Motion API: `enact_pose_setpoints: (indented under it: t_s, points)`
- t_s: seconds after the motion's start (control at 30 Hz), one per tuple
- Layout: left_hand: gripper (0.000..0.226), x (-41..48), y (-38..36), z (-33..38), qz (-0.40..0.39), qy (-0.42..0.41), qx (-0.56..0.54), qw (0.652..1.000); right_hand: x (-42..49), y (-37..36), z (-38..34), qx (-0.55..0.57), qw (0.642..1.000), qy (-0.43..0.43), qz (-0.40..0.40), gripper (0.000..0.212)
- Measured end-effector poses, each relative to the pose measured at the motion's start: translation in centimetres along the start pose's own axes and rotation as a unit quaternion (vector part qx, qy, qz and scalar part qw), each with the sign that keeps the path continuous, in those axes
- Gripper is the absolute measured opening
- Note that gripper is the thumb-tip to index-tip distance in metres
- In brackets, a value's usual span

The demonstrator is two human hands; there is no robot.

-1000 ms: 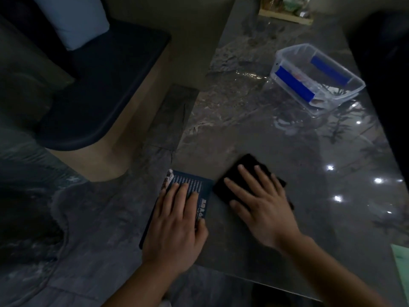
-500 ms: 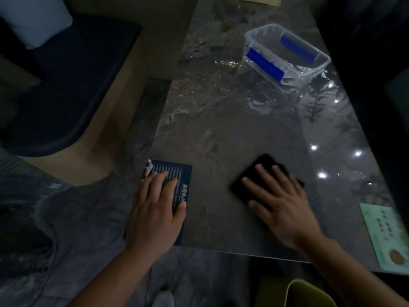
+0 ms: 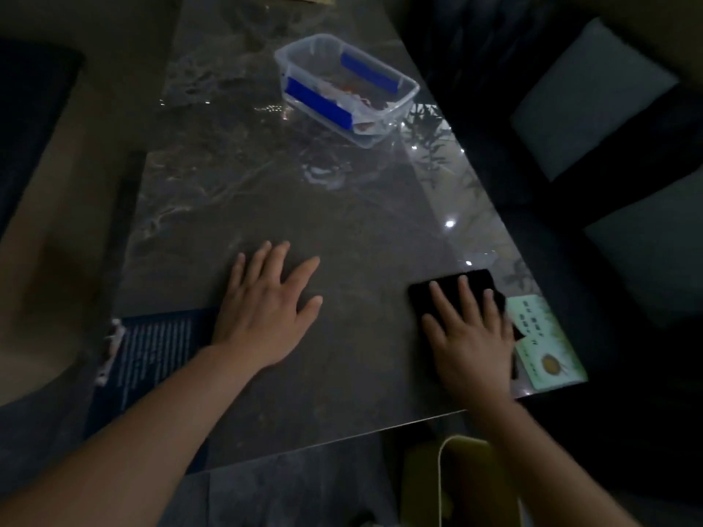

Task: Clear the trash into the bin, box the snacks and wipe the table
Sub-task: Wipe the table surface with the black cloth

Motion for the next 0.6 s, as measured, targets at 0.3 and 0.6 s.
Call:
enact_pose_setpoints:
  t_s: [0.3,0.6]
  points:
    - [0.07,3.1,-1.6,0.6,0.005,0.034,0.04,0.999,1.5,0.3,6.4,-0.04,0.999,-0.03,0.012,0.059]
    - [0.072,3.3,-1.5,0.7,0.016,0.04,0.045,0.998,0.1,0.1,0.9,-0.015,0.998,0.069,0.003,0.058]
Point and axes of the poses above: each hand's wrist, its own x-axis towards the middle knuckle, its own y-axis out of the back of the hand, z = x × y, the point moved 6 cm from there along x, towards the middle knuckle, and after that the axes turned 8 degrees about -x, right-handed, at the moved point
